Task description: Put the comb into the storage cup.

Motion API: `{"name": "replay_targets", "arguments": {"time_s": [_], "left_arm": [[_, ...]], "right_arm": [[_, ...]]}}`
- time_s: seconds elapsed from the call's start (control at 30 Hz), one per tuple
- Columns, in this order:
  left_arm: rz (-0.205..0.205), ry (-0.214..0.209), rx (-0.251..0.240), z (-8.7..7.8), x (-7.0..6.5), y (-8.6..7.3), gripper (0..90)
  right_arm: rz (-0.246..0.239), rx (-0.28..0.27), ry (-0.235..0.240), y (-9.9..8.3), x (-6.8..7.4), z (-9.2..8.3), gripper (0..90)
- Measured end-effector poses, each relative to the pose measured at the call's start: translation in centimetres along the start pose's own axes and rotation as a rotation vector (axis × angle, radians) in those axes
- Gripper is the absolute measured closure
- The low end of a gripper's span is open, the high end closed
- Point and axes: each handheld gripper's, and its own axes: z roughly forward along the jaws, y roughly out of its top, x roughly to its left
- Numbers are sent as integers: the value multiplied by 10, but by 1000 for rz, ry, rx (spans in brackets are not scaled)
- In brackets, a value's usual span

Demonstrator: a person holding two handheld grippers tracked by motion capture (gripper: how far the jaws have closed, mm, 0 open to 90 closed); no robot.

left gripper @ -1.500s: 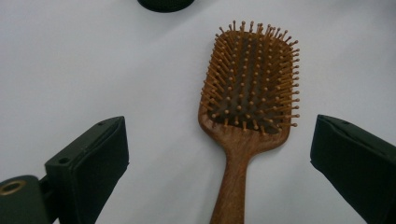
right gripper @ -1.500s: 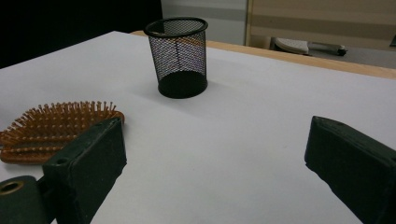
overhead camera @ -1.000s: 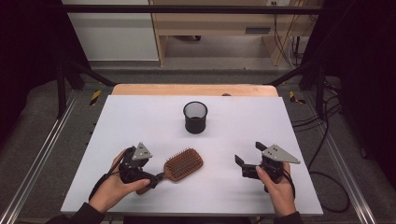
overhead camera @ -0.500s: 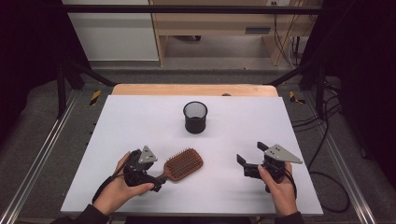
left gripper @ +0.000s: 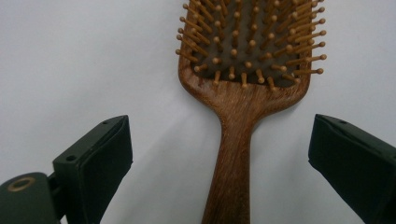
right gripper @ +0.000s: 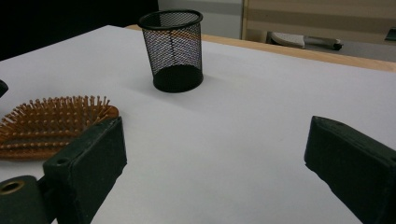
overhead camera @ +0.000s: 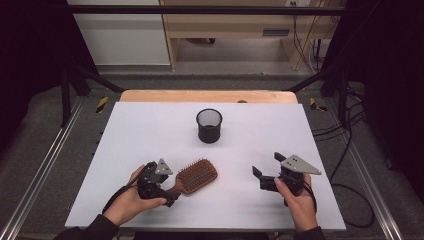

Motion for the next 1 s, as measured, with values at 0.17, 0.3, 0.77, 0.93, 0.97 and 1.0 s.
{"name": "replay_targets", "arguments": {"time_s": [0.17,0.3,0.77,0.93,0.97,1.0], "left_arm": [[14,-48,51,7,-1,2,90],[21,-55,53,8,-2,4,141],[55,-75,128,9,4,7,490],[57,-95,151,11,4,9,547],[58,-96,153,11,3,9,550],[58,-93,155,12,3,10,555]], "right_arm": [[-2,3,2,0,0,0,56],[0,1,3,0,0,0,56],[-3,13,7,-1,2,2,58],[-7,15,10,-1,2,2,58],[-7,16,10,-1,2,2,58],[-6,16,10,-1,2,2,58]]}}
